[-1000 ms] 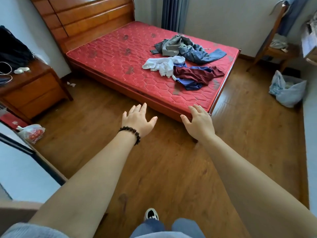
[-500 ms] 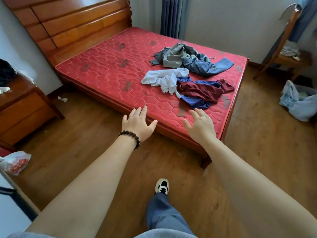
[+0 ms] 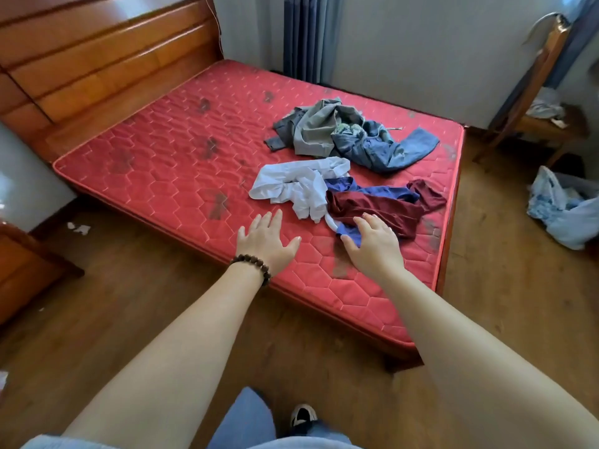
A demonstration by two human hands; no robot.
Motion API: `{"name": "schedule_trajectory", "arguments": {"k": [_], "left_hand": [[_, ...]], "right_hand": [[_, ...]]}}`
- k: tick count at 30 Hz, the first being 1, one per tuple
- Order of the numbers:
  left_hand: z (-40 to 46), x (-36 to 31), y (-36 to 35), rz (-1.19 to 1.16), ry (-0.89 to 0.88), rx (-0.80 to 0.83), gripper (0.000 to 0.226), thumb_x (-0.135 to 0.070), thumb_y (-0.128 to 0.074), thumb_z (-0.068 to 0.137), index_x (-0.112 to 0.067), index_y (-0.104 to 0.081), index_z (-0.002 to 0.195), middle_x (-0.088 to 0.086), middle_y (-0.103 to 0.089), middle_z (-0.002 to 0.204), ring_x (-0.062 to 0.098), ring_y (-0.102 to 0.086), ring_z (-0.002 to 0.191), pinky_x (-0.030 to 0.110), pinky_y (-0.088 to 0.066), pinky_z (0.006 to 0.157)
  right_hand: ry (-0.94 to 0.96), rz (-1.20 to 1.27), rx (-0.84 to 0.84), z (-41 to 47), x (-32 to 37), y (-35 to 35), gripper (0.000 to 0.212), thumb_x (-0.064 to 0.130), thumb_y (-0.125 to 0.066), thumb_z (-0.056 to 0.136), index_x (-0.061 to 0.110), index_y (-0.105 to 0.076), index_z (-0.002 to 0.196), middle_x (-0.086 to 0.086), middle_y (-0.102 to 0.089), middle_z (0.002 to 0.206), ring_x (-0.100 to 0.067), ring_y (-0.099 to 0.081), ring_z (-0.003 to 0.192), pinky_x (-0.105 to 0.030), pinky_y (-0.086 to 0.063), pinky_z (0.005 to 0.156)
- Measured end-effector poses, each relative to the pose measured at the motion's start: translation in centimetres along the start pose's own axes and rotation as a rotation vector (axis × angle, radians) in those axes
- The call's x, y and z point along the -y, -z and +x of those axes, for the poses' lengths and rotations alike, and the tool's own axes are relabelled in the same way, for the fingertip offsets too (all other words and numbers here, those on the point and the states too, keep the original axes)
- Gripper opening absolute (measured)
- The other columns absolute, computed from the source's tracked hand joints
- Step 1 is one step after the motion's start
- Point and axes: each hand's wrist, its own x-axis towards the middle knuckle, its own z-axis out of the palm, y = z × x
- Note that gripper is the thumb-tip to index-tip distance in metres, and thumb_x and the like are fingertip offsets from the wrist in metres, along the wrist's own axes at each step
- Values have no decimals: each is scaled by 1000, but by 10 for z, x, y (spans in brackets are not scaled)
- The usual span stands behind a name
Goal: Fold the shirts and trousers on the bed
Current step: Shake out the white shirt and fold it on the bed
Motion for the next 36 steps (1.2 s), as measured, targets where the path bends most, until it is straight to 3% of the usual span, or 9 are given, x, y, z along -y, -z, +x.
{"name": "schedule_trajectory", "arguments": {"k": [11, 21, 30, 36], "left_hand": [[194, 48, 17, 29, -96, -10, 73, -60, -35, 91, -23, -16, 151, 1, -21, 158, 19, -15, 146, 48, -13, 116], [374, 109, 49, 36, -227, 116, 71, -58, -33, 92, -22, -16, 151, 0, -18, 158, 18, -11, 146, 48, -12, 116], [456, 107, 50, 67, -316, 139, 72, -58, -36, 93, -19, -17, 151, 0, -20, 158, 18, -13, 146, 45, -12, 116], [493, 89, 39, 61, -341, 179, 73, -57, -36, 92, -20, -14, 152, 1, -17, 159, 19, -10, 147, 48, -11, 117]], "right_hand": [[-70, 3, -53, 166, 38, -38, 56, 45, -49, 94, 16, -43, 141, -5, -36, 152, -21, -24, 143, -43, -19, 117], [-259, -10, -69, 303, 108, -71, 51, 38, -52, 94, 10, -47, 137, -8, -40, 147, -24, -30, 139, -37, -23, 109], [-359, -23, -19, 367, 109, -79, 57, 41, -49, 95, 12, -40, 143, -6, -33, 153, -22, -21, 144, -40, -18, 116], [-360, -28, -37, 399, 91, -77, 54, 37, -51, 95, 10, -43, 141, -8, -37, 150, -22, -23, 144, -38, -19, 113]]}}
